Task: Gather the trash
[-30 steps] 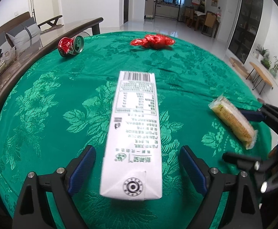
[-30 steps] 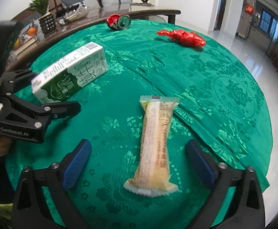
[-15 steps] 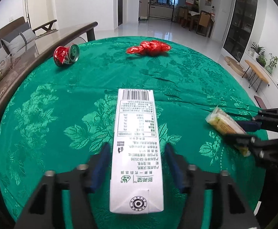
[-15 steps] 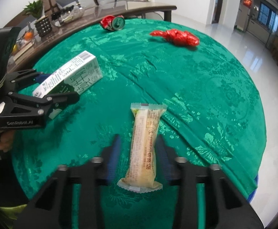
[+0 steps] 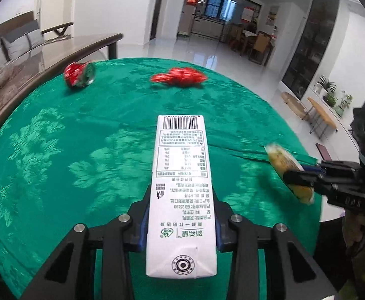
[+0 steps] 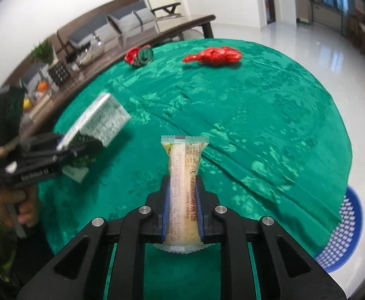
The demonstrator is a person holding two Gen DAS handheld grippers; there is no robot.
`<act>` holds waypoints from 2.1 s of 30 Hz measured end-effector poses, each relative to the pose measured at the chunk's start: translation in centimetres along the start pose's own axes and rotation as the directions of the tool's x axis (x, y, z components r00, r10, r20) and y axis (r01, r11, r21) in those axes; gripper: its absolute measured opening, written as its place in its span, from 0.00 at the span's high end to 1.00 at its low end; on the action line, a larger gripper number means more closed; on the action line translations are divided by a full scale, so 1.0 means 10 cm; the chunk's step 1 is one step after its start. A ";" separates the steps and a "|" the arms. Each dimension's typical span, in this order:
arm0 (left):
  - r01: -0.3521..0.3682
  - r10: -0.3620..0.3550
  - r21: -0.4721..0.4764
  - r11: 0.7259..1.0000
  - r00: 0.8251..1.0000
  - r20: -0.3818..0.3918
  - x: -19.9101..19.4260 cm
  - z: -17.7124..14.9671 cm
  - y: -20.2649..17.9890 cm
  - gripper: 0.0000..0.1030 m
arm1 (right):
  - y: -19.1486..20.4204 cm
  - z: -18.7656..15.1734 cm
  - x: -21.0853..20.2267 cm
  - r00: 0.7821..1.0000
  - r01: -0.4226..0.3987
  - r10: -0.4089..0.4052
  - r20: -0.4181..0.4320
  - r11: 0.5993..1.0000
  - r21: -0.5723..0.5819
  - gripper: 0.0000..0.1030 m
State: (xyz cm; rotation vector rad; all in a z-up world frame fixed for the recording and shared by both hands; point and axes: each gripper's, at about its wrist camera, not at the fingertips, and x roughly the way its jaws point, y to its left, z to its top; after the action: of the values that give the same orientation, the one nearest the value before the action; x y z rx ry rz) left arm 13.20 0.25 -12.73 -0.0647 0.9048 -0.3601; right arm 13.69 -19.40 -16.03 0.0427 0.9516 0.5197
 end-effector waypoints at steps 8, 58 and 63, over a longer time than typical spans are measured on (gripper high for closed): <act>0.133 -0.131 0.109 0.985 0.991 -0.028 0.03 0.24 -1.11 0.62 | -0.70 0.00 -0.65 0.996 0.041 -0.049 0.069 0.992 0.116 0.84; 0.187 -0.183 0.148 0.971 0.982 -0.042 0.54 0.29 -2.40 0.30 | -2.27 -0.22 -1.48 0.847 0.458 -0.509 0.152 0.845 0.276 0.02; 0.011 -0.011 0.109 0.994 1.000 0.006 0.17 0.12 -1.48 0.30 | -1.10 -0.05 -0.95 0.916 0.336 -0.345 0.205 0.939 0.078 0.01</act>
State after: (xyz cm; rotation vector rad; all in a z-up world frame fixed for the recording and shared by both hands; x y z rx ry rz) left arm 10.91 -14.34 -10.21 0.0292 0.8769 -0.4187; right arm 13.35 -33.38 -11.87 -0.0300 0.7346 0.1670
